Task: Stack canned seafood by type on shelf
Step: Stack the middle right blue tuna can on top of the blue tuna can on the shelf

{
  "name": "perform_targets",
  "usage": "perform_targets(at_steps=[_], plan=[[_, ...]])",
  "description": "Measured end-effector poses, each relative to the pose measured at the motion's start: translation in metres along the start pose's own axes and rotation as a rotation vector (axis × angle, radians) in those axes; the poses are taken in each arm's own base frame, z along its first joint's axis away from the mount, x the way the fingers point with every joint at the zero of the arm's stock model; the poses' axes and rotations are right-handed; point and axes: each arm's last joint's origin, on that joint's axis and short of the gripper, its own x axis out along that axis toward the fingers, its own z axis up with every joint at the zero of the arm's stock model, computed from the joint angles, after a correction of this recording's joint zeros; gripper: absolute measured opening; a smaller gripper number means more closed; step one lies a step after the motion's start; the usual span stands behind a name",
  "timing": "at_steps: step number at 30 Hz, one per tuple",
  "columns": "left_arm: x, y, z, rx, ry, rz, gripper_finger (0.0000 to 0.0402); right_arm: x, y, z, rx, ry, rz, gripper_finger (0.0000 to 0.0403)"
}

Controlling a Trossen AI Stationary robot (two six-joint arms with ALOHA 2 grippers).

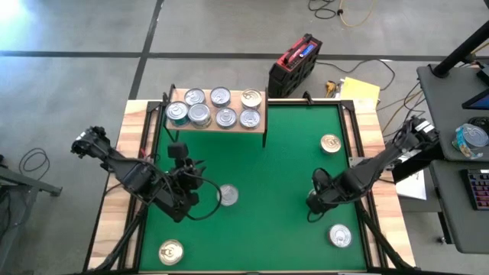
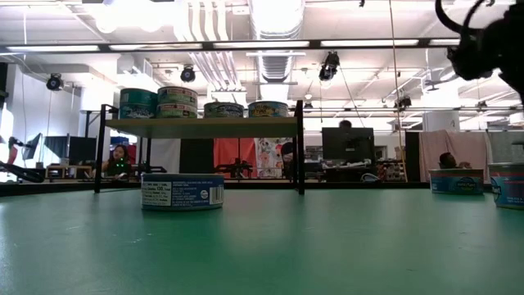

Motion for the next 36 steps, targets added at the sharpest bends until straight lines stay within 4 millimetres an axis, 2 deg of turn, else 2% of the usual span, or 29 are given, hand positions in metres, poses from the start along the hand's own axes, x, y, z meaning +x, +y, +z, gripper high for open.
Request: perform_targets(at_steps=[8,17,28,36], plan=[[0.011,-0.017,-0.009,-0.009,0.027,-0.044,0.0084,0.019,0.005,-0.002,-0.015,0.019,-0.066,0.0009],[0.014,-0.022,-0.013,-0.013,0.038,-0.042,0.0084,0.037,0.028,0.002,-0.094,0.024,0.02,0.0009],[0.014,-0.022,-0.012,-0.006,0.028,-0.038,0.0084,0.041,0.045,0.026,-0.201,-0.106,0.104,0.0009],[0.015,-0.031,-0.012,-0.011,0.073,-0.211,0.0084,0.041,0.053,0.043,-0.34,-0.195,0.178,0.0009]])
